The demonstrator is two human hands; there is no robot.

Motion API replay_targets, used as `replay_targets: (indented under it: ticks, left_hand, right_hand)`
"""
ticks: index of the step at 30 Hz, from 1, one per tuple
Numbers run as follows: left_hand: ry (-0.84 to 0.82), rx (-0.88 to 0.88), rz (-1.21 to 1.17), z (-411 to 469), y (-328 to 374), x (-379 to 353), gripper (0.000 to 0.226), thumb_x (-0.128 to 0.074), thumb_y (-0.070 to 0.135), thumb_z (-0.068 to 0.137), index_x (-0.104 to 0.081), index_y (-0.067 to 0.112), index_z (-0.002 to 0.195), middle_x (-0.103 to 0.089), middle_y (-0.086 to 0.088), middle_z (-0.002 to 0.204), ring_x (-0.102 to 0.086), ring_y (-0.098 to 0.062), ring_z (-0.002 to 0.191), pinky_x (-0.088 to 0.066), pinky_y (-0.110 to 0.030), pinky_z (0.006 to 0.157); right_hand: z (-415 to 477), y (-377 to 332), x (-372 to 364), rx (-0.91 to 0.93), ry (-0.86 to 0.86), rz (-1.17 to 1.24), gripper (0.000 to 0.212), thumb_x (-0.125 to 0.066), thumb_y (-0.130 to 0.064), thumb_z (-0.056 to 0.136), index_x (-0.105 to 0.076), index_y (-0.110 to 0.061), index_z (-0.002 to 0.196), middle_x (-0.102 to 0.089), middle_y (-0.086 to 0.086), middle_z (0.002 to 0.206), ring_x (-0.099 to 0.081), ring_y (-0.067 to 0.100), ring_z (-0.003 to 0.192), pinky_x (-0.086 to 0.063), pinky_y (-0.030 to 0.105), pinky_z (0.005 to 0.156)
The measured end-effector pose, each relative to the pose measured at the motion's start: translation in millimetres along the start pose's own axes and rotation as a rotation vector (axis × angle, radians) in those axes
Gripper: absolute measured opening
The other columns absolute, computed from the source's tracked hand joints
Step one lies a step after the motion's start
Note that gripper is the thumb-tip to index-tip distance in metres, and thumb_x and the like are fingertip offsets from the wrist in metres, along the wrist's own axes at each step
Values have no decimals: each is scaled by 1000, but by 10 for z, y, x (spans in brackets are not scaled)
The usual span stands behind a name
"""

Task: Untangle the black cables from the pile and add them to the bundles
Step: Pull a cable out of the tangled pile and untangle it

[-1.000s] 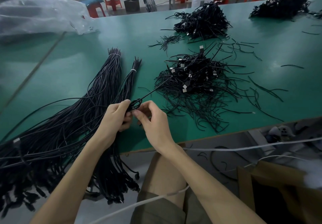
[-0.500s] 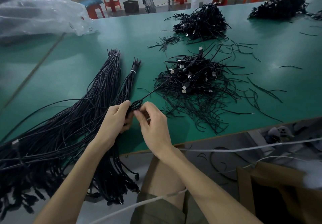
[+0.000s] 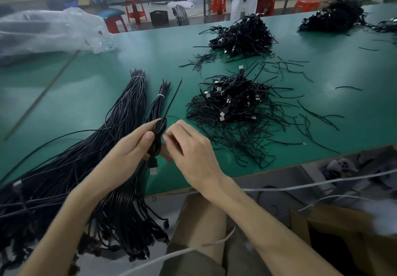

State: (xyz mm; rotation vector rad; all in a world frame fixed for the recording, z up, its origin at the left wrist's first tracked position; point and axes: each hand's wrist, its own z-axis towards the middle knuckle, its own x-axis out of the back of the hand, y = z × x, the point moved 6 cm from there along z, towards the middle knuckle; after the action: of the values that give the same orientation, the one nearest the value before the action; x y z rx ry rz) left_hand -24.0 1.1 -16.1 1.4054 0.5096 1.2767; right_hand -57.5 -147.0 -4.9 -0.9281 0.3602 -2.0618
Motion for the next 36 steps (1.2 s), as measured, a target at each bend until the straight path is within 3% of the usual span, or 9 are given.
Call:
replay_targets:
  ticks: [4, 8, 11, 14, 19, 23, 28, 32, 36]
  left_hand:
    - [-240, 21, -235, -54, 83, 42, 51, -40, 32, 107, -36, 40, 158, -70, -13, 122, -72, -40, 102, -57, -30, 83]
    - [-324, 65, -246, -101, 66, 17, 53, -39, 30, 107, -34, 40, 158, -67, -14, 132, -71, -45, 105, -55, -28, 87]
    - [-355, 51, -221, -132, 54, -82, 55, -43, 33, 105, -32, 36, 160, -69, -19, 123, -71, -48, 95, -57, -41, 90]
    - [-279, 29, -205, -130, 59, -164, 60, -45, 28, 106, -24, 26, 162, -73, -23, 110, -71, -49, 86, -59, -47, 86]
    - [-6, -25, -28, -113, 157, -144, 74, -62, 35, 98, -24, 27, 162, -75, -10, 72, -69, -29, 61, -51, -21, 67]
    - [113, -162, 289, -75, 328, -105, 54, -53, 75, 91, -71, 33, 120, -60, -1, 63, -53, -12, 53, -42, -28, 55]
    - [323, -262, 663, -7, 497, -90, 58, -44, 56, 103, -68, 12, 73, -46, 3, 80, -48, -20, 73, -35, -32, 68]
    - [312, -59, 428, 128, 448, -85, 59, -42, 57, 103, -65, 26, 59, -64, 3, 71, -59, -8, 62, -41, -15, 59]
    - [149, 301, 81, 181, 242, -190, 45, -47, 37, 109, -63, 7, 80, -68, -6, 56, -52, -22, 38, -43, -25, 42]
  right_hand:
    - [63, -4, 83, -6, -33, 74, 16, -59, -10, 103, -57, -3, 88, -56, 4, 86, -50, 20, 74, -47, 38, 68]
    - [0, 69, 73, -95, -107, 159, 16, -59, -14, 103, -57, -5, 90, -55, 1, 87, -52, 22, 75, -47, 45, 71]
    - [-38, 80, 104, -93, -117, 167, 17, -60, -14, 103, -57, -5, 88, -55, -1, 85, -50, 19, 72, -46, 42, 69]
    - [-39, 84, 131, -84, -141, 156, 18, -60, -15, 103, -56, -8, 87, -52, -6, 83, -47, 12, 70, -44, 35, 66]
    - [-79, 142, 115, -149, -191, 229, 19, -61, -14, 103, -55, -10, 86, -53, -7, 82, -47, 14, 70, -41, 30, 65]
    - [-120, 149, 112, -188, -188, 309, 15, -69, 0, 92, -57, -7, 87, -51, -9, 80, -47, 17, 72, -39, 28, 64]
    - [-135, 86, 128, -227, -124, 394, 11, -68, -10, 97, -62, -5, 89, -54, -8, 79, -50, 11, 71, -40, 22, 64]
    - [-121, 86, 174, -251, -4, 429, 16, -66, -14, 100, -65, -2, 88, -62, 3, 82, -54, 18, 72, -45, 31, 64]
    - [-119, 85, 221, -155, 17, 234, 21, -63, -11, 102, -57, -4, 83, -51, -4, 79, -45, 14, 67, -39, 26, 62]
